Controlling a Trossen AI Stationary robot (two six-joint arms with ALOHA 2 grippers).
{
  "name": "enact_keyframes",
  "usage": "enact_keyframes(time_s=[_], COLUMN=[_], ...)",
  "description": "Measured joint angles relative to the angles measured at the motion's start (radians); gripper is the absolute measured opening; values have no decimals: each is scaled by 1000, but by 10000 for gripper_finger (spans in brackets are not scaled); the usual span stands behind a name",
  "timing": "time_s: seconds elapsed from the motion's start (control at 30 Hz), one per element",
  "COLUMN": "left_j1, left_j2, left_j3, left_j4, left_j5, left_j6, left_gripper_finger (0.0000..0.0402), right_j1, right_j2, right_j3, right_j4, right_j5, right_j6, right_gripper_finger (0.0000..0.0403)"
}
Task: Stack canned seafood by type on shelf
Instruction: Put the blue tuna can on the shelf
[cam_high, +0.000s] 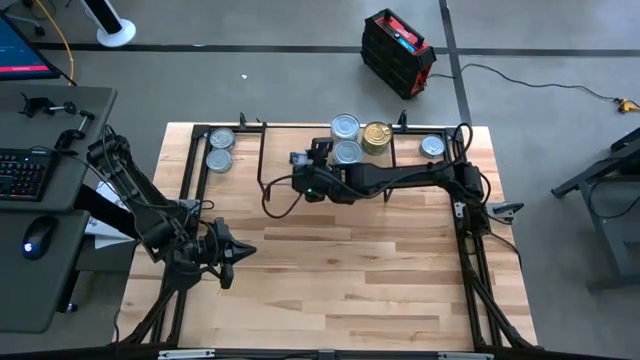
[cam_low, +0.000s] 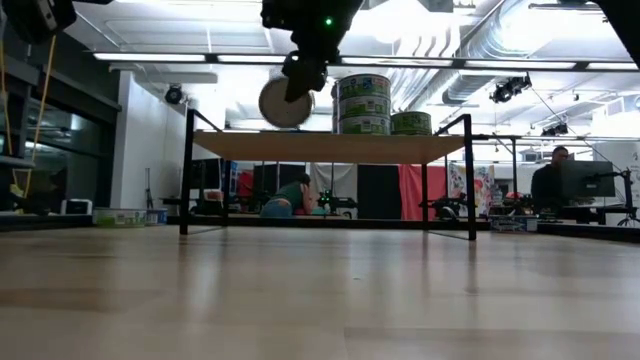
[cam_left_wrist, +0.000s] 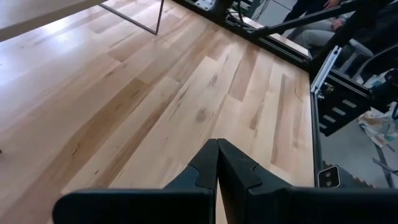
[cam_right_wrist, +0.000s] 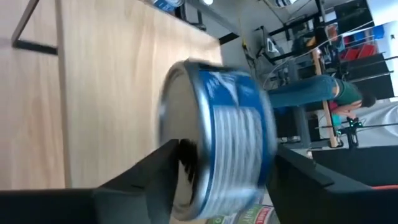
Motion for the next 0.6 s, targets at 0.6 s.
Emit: enact_keyframes(time_s=[0.6], left_j1=[0], left_j2=[0], left_j3=[0], left_j4=[-1], left_j5=[0], left_j6=[-1], left_gripper_finger=[1], right_j1=[13], right_j2=[0], right_j3=[0], right_j4=[-48], right_j5=[-136], right_j6=[78], right_gripper_finger=[223])
